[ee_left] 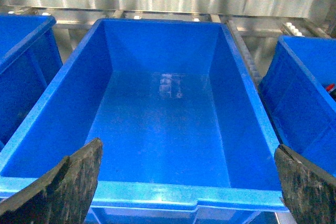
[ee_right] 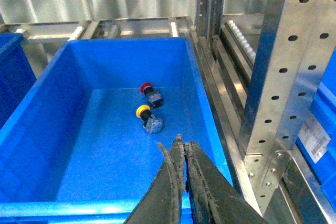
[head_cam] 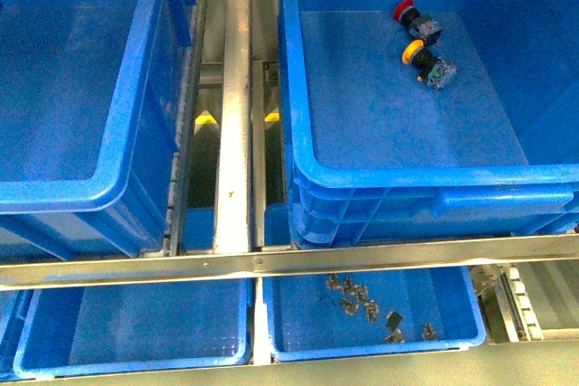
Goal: Pick red and yellow buttons and place in box
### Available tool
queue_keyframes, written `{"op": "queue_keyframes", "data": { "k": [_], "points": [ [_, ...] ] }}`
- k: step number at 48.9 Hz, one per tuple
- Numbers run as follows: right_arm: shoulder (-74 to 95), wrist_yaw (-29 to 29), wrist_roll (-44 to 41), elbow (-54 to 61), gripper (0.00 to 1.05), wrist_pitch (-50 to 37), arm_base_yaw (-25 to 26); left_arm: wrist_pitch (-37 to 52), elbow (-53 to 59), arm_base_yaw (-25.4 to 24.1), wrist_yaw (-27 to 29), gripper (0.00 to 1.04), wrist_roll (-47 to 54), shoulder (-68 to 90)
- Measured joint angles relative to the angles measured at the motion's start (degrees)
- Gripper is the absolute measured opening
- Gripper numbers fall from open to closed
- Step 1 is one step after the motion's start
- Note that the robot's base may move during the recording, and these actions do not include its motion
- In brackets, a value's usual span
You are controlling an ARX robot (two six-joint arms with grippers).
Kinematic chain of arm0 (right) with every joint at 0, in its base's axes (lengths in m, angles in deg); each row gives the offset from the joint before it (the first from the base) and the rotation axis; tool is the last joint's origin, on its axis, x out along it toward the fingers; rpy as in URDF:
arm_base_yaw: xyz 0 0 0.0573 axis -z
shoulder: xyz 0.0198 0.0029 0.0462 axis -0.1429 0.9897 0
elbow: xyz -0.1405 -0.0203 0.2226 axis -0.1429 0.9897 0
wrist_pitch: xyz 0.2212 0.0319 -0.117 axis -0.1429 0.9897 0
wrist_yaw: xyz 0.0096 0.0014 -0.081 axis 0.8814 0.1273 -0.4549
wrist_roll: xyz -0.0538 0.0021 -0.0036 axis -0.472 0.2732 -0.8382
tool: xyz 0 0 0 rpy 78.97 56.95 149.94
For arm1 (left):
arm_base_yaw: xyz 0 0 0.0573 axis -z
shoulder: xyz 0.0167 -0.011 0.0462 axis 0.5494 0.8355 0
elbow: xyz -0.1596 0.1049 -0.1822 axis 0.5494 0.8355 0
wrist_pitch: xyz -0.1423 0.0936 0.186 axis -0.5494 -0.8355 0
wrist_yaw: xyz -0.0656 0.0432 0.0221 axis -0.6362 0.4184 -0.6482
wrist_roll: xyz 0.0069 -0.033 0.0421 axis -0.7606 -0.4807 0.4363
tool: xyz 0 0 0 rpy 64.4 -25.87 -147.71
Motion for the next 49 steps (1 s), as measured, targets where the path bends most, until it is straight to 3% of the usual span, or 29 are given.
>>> {"op": "queue_keyframes", "data": {
  "k": [13,18,38,40,49],
  "points": [
    [-3.7,0.0,0.0,0.0,0.04,3.7,0.0,0.0,0.0,0.0,0.0,0.97,0.0,0.0],
    [-12.3,0.0,0.0,0.0,0.04,13.4,0.0,0.0,0.0,0.0,0.0,0.97,0.0,0.0],
    [-13.7,0.0,-0.1,0.0,0.04,13.9,0.0,0.0,0.0,0.0,0.0,0.97,0.0,0.0],
    [-13.7,0.0,-0.1,0.0,0.09,13.9,0.0,0.0,0.0,0.0,0.0,0.97,0.0,0.0],
    [-13.7,0.0,-0.1,0.0,0.53,13.9,0.0,0.0,0.0,0.0,0.0,0.97,0.0,0.0]
  ]
}}
